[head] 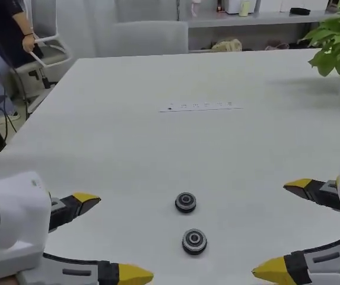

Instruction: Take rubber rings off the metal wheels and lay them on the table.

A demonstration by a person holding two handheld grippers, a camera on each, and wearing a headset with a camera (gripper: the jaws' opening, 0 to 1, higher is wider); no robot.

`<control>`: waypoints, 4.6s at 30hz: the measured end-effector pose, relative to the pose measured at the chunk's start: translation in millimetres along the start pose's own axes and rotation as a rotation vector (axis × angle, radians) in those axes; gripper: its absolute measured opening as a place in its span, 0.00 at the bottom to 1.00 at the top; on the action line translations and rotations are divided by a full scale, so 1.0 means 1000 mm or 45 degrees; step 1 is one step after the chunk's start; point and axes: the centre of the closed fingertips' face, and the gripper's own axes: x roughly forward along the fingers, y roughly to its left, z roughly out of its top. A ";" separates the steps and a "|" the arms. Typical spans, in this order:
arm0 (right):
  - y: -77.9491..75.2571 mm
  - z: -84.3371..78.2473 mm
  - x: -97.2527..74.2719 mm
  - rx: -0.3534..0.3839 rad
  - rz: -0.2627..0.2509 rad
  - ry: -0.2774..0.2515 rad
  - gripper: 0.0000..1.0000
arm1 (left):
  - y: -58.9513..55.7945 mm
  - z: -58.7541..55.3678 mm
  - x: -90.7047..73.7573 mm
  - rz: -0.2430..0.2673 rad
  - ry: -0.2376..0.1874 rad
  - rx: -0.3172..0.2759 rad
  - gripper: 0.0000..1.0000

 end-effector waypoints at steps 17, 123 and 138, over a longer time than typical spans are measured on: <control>-0.006 0.003 0.000 -0.002 -0.008 -0.033 0.95 | 0.002 0.005 0.003 -0.009 -0.015 0.025 0.85; -0.005 0.000 0.101 -0.212 0.434 -0.050 0.55 | -0.007 -0.008 0.122 -0.428 0.152 0.284 0.43; 0.001 -0.008 0.109 -0.209 0.464 -0.031 0.50 | -0.016 -0.021 0.137 -0.480 0.202 0.291 0.36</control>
